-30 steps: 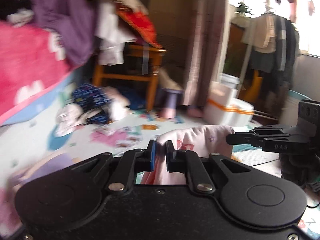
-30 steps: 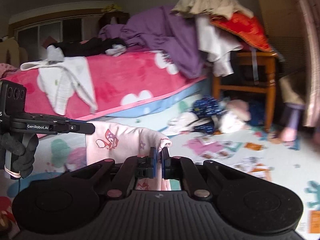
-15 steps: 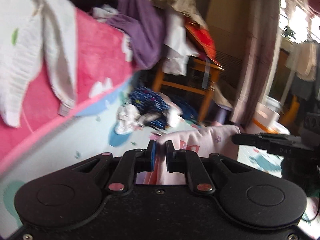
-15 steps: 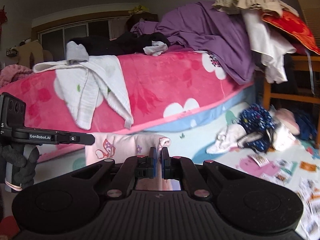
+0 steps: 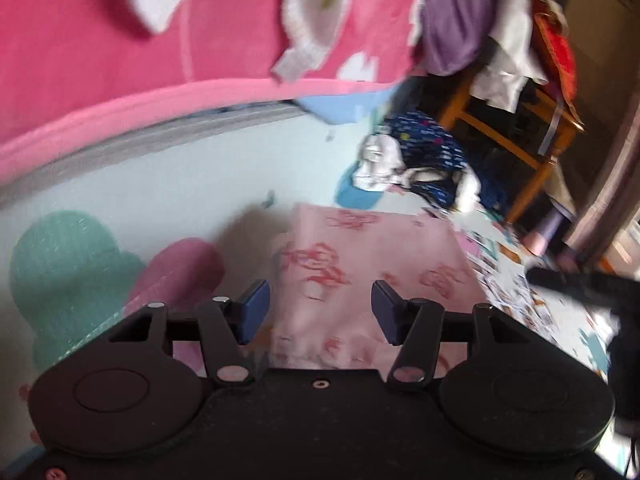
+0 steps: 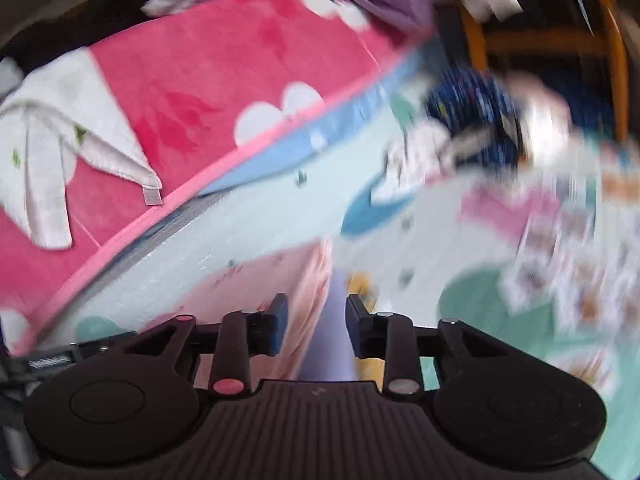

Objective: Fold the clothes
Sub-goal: 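Carry the folded shirt with both grippers to the clothes stack and lower it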

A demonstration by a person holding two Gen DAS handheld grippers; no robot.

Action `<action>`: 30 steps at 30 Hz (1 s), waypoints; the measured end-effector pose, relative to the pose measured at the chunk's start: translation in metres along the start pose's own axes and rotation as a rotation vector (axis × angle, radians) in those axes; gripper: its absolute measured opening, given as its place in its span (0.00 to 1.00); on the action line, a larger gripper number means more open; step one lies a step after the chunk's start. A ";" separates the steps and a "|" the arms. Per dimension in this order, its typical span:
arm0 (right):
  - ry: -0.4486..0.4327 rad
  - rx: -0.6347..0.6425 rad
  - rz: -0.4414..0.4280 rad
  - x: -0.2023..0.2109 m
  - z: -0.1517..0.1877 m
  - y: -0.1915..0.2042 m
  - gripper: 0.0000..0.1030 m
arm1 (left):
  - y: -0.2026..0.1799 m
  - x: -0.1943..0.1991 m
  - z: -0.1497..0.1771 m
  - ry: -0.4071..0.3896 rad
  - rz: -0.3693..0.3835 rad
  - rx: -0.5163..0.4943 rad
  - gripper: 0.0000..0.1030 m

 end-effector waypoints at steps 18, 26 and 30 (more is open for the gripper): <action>0.079 -0.295 0.025 -0.012 0.059 0.008 0.16 | 0.021 -0.004 0.008 0.035 0.034 0.330 0.08; 0.032 -0.335 -0.050 0.002 0.005 -0.010 0.16 | -0.031 0.019 -0.028 -0.029 0.112 0.271 0.06; 0.168 -0.364 0.096 -0.002 0.045 -0.054 0.29 | -0.039 0.011 0.005 0.073 0.073 0.154 0.07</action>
Point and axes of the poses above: each gripper's, at about its wrist camera, not at the fingertips, and x roughly against the way its jaws point, y to its left, z to its underside, the point moved 9 cm from there along -x, roughly the way its jaws point, and after that the axes turned 10 degrees about -y, right-handed, at the moved point
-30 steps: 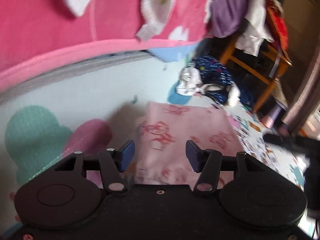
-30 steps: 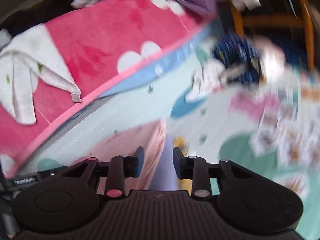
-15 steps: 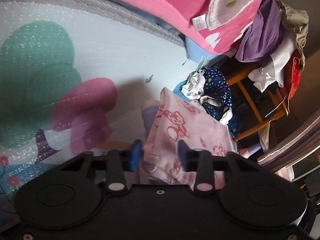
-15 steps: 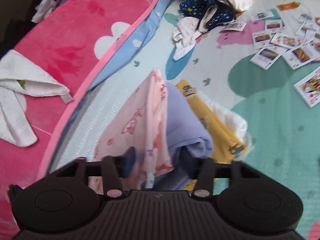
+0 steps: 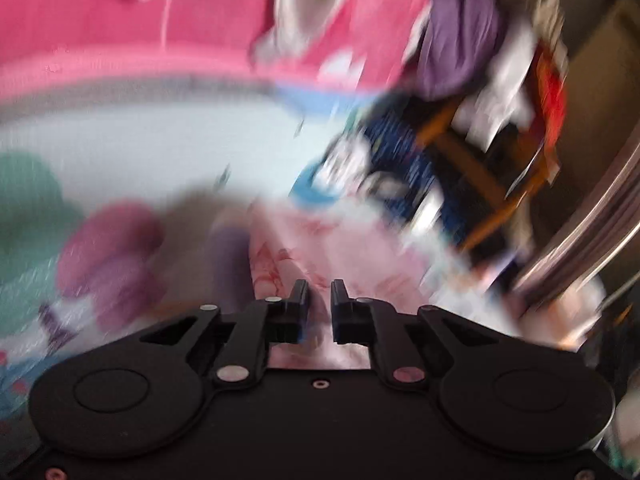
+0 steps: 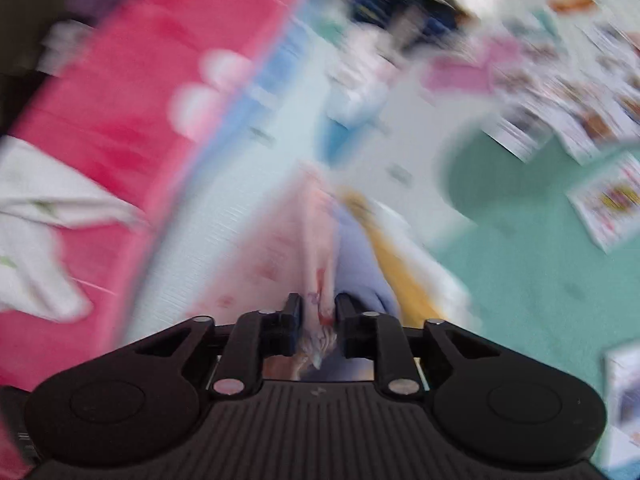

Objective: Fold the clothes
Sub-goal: 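Carry the folded shirt with both grippers to the clothes stack and lower it, then open both grippers to release the shirt onto the stack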

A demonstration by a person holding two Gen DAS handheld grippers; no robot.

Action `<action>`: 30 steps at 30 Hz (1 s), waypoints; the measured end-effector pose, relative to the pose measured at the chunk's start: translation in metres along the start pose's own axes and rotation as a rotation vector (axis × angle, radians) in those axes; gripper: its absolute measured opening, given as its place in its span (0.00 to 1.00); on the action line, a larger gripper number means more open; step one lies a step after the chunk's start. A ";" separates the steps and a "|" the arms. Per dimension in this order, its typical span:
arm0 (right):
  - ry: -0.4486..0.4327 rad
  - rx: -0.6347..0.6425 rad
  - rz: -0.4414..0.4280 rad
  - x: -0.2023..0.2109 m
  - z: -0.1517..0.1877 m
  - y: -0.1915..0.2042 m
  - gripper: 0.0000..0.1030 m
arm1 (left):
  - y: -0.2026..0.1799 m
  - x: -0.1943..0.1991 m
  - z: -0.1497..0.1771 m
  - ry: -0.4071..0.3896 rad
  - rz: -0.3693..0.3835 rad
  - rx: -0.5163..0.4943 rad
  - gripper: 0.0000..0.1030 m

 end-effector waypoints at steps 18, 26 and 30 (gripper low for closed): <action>-0.027 0.567 0.097 -0.028 0.009 0.038 0.30 | -0.048 -0.071 0.028 0.016 0.060 -0.412 0.17; -0.031 0.490 0.002 0.025 0.004 0.044 0.34 | -0.042 -0.017 0.036 -0.047 0.047 -0.361 0.45; 0.019 0.481 0.031 0.048 0.022 0.046 0.42 | -0.029 -0.011 0.048 0.011 -0.016 -0.340 0.45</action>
Point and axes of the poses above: each gripper's, at about its wrist camera, not at the fingertips, and x roughly against the way its jaws point, y to its left, z to its underside, the point moved 9 cm from there along -x, roughly the way its jaws point, and after that the axes turned 10 degrees about -y, right-handed, at the moved point
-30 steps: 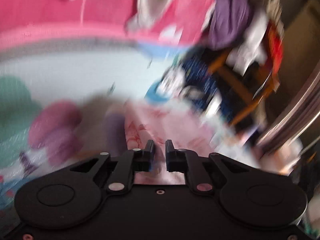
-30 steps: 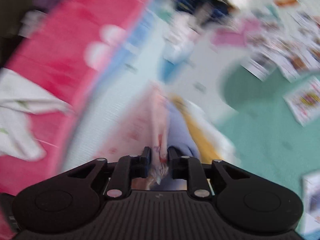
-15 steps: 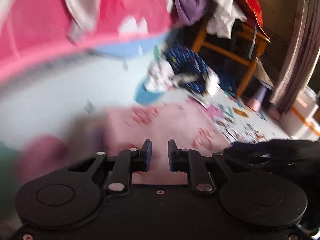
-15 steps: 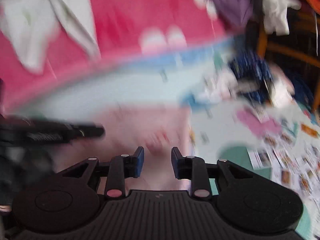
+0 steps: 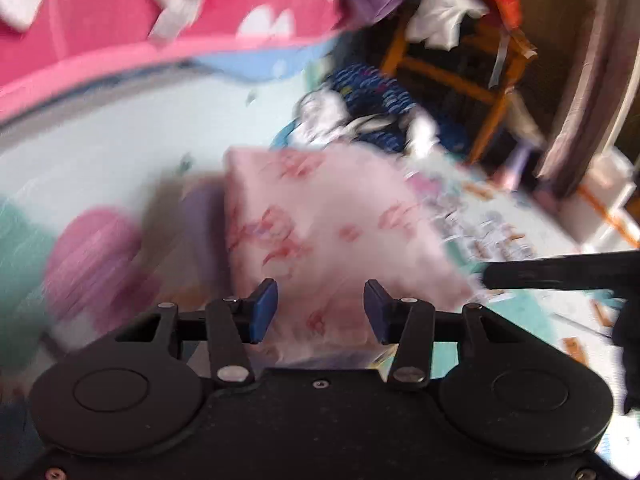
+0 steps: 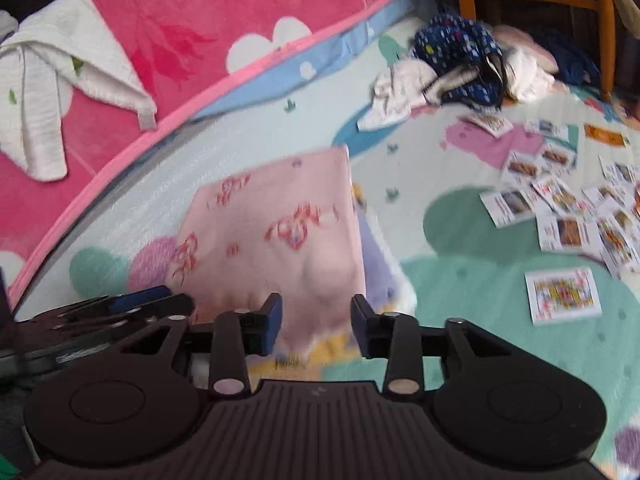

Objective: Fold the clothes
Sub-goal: 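Open both grippers to release the shirt onto the stack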

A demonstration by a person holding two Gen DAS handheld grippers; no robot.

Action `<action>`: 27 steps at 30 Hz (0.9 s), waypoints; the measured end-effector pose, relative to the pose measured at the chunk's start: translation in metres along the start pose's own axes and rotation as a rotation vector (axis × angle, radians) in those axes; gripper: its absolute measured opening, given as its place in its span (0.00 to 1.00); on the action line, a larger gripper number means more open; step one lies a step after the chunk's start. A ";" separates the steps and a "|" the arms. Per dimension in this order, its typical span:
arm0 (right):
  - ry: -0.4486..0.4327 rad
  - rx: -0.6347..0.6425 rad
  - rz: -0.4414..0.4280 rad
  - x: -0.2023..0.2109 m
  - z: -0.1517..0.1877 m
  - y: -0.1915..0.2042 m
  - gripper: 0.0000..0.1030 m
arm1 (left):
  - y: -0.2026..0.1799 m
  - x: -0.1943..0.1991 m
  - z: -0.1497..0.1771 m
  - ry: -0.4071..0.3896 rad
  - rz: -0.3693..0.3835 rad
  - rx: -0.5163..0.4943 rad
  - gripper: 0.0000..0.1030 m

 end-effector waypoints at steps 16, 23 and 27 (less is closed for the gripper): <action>0.055 0.113 0.155 0.097 0.006 0.025 0.91 | -0.054 0.102 0.003 0.028 -0.172 0.090 0.99; 0.030 0.131 0.173 0.121 -0.004 0.036 0.97 | -0.065 0.129 -0.022 0.044 -0.266 0.013 1.00; 0.013 0.149 0.179 0.134 -0.012 0.043 0.99 | -0.076 0.143 -0.040 0.031 -0.280 -0.034 1.00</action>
Point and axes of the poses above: each gripper's, at about its wrist camera, not at the fingertips, and x roughly against the way its jaws point, y to its left, z to its underside, the point moved 9 cm from there along -x, roughly the way its jaws point, and after that the axes turned 10 degrees about -y, right-handed, at the moved point
